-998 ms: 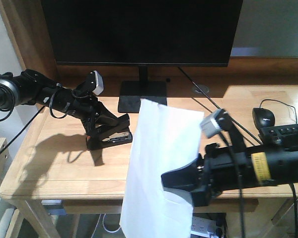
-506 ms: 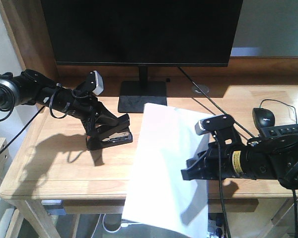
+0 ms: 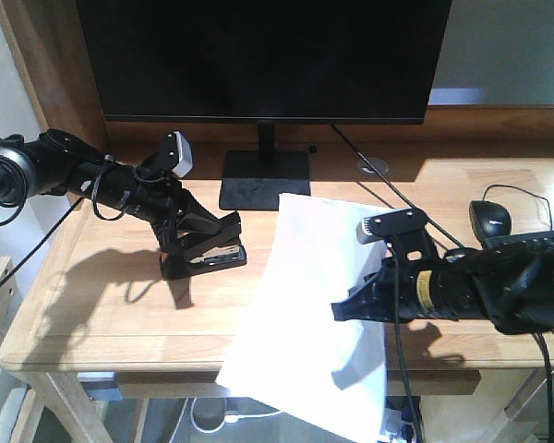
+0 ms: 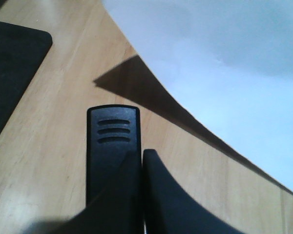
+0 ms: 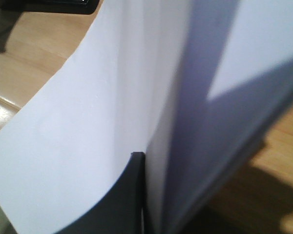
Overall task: Grab stapler and paper to desk for stapling
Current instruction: 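Swing the right gripper with the paper sheet over the desk beside the stapler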
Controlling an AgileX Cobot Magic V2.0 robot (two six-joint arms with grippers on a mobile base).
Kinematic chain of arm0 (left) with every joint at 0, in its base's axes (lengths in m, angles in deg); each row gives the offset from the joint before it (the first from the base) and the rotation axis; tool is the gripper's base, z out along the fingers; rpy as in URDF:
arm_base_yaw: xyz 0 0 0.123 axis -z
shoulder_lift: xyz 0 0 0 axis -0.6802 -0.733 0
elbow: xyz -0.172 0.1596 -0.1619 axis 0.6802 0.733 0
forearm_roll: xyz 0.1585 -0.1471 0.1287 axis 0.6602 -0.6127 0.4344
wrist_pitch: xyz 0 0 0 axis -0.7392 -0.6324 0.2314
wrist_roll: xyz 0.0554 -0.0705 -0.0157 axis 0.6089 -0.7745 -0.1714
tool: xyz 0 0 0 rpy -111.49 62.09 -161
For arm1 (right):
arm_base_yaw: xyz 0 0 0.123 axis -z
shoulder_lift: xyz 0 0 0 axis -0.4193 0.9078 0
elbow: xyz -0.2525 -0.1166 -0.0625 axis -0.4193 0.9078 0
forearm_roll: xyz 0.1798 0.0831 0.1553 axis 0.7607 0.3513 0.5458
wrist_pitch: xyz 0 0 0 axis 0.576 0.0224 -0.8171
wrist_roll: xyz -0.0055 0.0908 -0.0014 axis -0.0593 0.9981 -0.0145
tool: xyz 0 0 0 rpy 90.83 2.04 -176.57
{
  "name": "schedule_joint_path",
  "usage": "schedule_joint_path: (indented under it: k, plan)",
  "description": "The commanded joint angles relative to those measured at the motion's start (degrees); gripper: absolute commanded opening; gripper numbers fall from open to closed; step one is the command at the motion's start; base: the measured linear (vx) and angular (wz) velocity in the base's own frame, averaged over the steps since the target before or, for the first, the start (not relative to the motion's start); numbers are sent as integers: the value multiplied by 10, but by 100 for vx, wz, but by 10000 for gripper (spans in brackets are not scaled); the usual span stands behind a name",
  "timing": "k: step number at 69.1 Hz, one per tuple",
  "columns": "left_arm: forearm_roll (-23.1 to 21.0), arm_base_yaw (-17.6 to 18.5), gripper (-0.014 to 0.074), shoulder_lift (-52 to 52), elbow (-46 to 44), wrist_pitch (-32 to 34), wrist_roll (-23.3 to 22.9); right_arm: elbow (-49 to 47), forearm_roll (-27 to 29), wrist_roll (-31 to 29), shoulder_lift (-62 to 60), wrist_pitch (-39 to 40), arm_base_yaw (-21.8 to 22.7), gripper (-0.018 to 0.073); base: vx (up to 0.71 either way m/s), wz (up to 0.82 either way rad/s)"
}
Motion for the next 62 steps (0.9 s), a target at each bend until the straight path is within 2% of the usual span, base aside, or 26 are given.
schedule_joint_path:
  k: [1,23,38,62]
  plan:
    - [-33,1,-6,39,-16,-14,-5,-30,-19,-4,-1,7,2,-5,0,0]
    - [-33,1,-6,39,-16,-14,-5,-53,-21,-6,24,11,2,-5,0,0]
    - [-33,1,-6,39,-16,-14,-5,-68,-22,-45,24,102,2,-5,0,0]
    - [-33,1,-6,39,-16,-14,-5,-72,-2,-57,26,68,2,-5,0,0]
